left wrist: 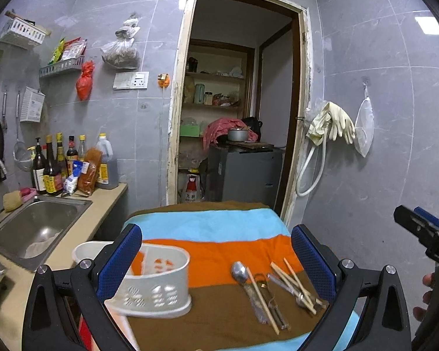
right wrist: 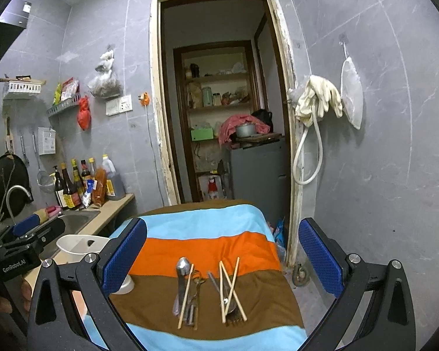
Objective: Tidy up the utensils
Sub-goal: 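Lower the left tool toward the spoon while the right tool lowers toward the chopsticks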
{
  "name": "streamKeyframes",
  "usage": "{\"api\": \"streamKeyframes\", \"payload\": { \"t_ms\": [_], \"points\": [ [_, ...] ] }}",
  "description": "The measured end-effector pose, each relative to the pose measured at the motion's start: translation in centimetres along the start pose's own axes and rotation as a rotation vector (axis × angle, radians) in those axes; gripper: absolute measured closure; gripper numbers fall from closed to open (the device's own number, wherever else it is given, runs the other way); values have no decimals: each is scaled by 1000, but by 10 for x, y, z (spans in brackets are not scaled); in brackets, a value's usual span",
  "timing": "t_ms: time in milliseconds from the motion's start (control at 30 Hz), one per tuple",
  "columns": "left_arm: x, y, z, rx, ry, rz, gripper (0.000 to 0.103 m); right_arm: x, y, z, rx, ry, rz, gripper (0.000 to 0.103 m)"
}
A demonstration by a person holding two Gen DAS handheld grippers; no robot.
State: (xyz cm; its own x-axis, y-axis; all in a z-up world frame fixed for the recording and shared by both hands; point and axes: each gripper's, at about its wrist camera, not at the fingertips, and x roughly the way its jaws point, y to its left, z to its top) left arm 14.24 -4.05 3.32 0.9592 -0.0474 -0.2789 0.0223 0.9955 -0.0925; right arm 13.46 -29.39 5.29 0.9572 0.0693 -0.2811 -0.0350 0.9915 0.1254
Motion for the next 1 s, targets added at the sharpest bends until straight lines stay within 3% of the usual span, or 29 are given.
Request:
{"api": "streamKeyframes", "payload": {
  "t_ms": [300, 433, 800, 900, 1000],
  "points": [
    [67, -32, 2, 50, 43, 11, 0, 76, -31, 4, -4, 69, 20, 1],
    [103, -43, -2, 76, 122, 32, 0, 110, -45, -5, 9, 109, 43, 1],
    [191, -48, -37, 14, 396, 92, 0, 208, -67, -52, 15, 336, 66, 1],
    [207, -54, -45, 58, 402, 136, 1, 235, -69, -65, 19, 419, 79, 1],
    [220, -60, -48, 109, 414, 115, 1, 257, -71, -77, 43, 470, 86, 1]
  ]
}}
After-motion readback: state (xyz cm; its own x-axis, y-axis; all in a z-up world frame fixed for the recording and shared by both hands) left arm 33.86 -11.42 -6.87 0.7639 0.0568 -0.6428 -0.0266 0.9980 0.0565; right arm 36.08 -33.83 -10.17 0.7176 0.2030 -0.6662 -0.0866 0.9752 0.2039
